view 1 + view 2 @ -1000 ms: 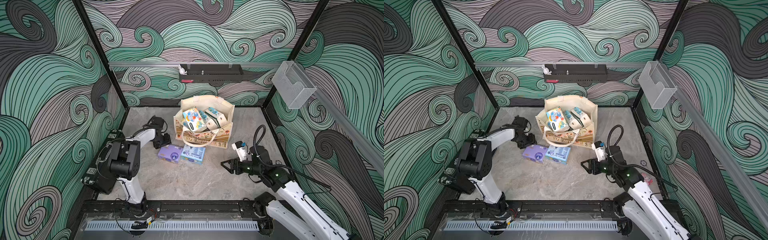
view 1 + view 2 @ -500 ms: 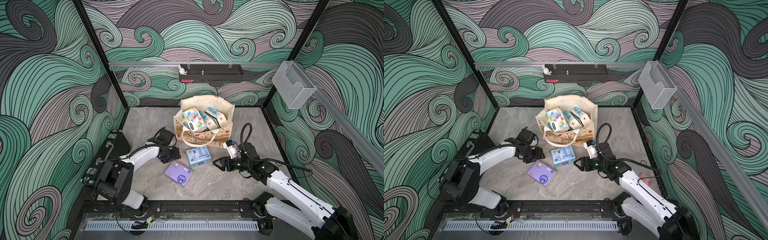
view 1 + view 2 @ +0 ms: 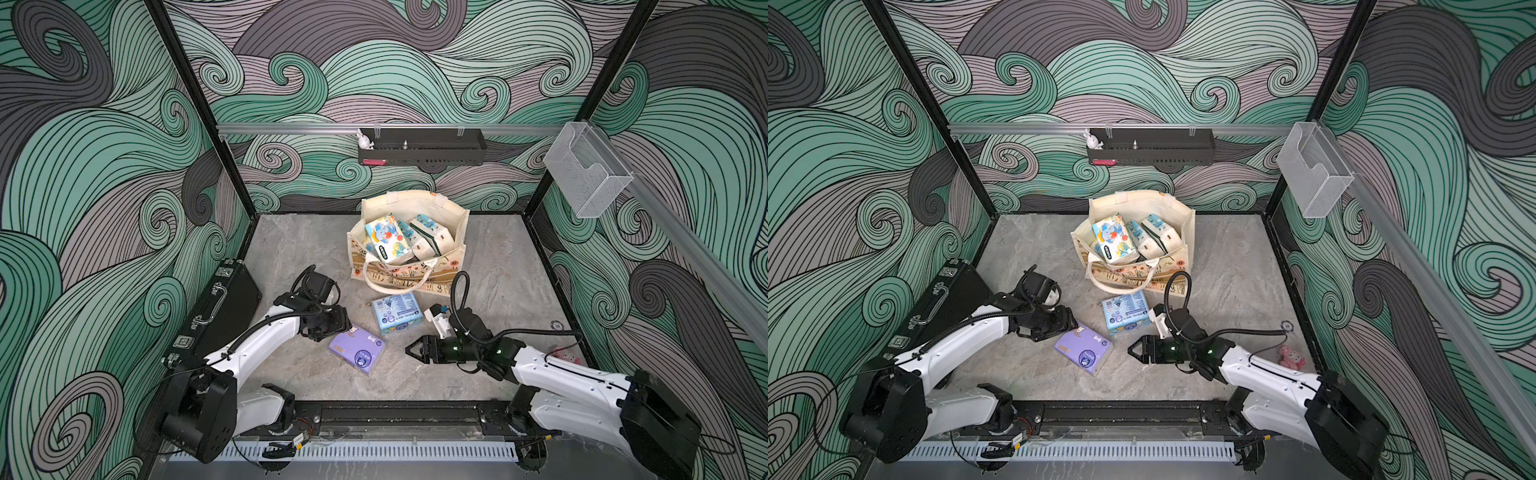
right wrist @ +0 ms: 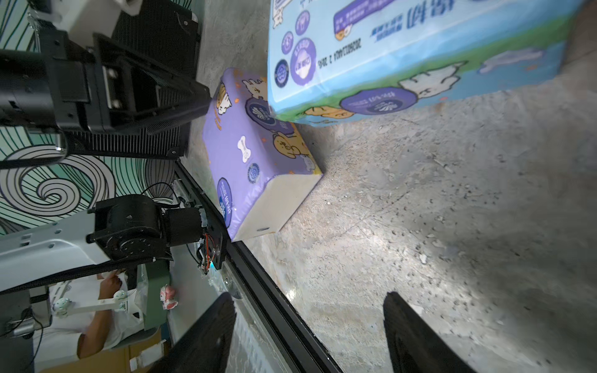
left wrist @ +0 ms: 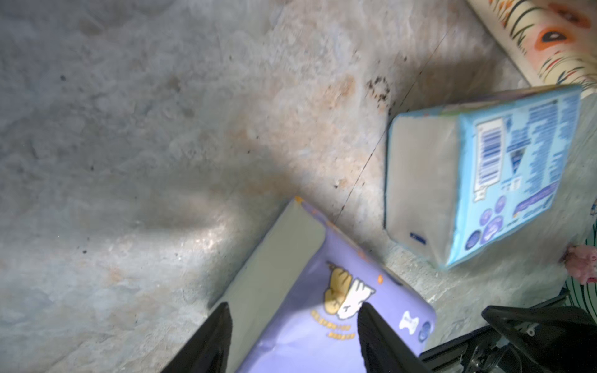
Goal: Put tissues into the canvas bag
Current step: Move the pack of facial tissues to the center of the board.
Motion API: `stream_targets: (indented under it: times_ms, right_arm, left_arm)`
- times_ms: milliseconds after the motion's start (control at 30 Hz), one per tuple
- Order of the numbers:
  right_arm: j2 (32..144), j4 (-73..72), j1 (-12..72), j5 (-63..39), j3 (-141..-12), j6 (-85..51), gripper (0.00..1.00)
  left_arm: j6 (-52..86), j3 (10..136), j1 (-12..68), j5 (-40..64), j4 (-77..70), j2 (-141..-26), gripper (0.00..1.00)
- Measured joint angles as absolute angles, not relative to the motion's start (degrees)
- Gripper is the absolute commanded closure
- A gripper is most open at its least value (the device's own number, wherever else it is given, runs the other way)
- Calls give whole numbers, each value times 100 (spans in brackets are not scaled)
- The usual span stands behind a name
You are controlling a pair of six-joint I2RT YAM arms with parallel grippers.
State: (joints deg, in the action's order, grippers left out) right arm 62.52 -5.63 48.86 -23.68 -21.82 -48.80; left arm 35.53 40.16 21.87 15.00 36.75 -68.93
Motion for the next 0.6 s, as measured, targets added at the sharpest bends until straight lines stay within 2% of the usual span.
stream_targets:
  times_ms: [133, 400, 533, 600]
  right_arm:
    - [6436, -915, 5061, -2279, -2182, -5144, 27]
    - [6501, -1074, 5089, -2152, -2182, -5363, 26]
    - [6466, -1076, 5089, -2126, -2180, -5417, 26]
    - [6429, -1081, 5089, -2110, -2163, -5428, 26]
  left_arm:
    - [3723, 3605, 2187, 1800, 3420, -6560, 42]
    - [4576, 2971, 2569, 2423, 2543, -6080, 44]
    - [4753, 2971, 2687, 2512, 2366, -6018, 59]
    - [4790, 2961, 2687, 2517, 2307, -6010, 62]
